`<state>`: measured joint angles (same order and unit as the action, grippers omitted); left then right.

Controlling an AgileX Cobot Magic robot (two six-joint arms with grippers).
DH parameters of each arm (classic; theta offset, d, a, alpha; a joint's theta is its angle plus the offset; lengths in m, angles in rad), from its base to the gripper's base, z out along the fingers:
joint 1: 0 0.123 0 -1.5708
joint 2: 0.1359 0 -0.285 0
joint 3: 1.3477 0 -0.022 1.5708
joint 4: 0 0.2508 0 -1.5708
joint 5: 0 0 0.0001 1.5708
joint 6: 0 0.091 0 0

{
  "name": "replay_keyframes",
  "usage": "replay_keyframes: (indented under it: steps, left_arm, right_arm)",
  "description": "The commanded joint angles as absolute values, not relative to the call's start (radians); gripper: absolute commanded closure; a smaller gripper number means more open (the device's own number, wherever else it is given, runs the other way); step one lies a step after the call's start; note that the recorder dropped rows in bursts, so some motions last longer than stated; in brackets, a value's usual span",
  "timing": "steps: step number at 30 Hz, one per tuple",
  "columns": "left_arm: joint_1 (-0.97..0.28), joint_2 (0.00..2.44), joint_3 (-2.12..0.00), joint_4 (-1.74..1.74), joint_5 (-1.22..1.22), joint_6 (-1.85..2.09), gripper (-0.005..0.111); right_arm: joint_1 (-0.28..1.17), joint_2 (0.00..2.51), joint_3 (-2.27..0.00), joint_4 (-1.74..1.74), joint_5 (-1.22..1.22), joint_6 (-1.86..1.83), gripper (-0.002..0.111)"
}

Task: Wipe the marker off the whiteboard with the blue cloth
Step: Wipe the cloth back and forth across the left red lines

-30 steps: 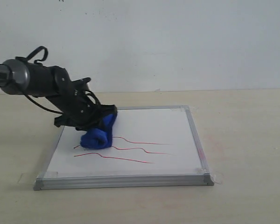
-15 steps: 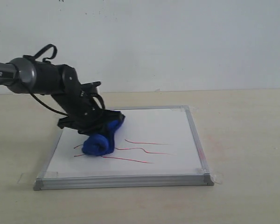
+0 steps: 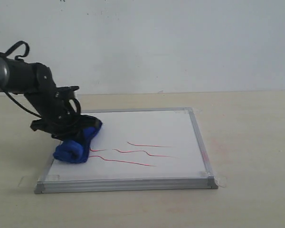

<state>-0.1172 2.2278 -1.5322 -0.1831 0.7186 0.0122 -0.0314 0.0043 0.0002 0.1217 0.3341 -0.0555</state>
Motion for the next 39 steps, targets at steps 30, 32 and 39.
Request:
replay_keyframes:
  steps: [30, 32, 39]
  left_arm:
    - [-0.054, 2.129, -1.327, -0.377, 0.728, 0.120, 0.103]
    - [-0.102, 2.129, -1.329, -0.452, 0.693, 0.182, 0.103]
    - [-0.285, 2.153, -1.380, -0.543, 0.666, 0.243, 0.103]
  right_arm:
    - [-0.037, 0.000, 0.000, 0.121, 0.330, -0.057, 0.108]
    - [-0.037, 0.000, 0.000, 0.121, 0.330, -0.057, 0.108]
    - [-0.037, 0.000, 0.000, 0.121, 0.330, -0.057, 0.108]
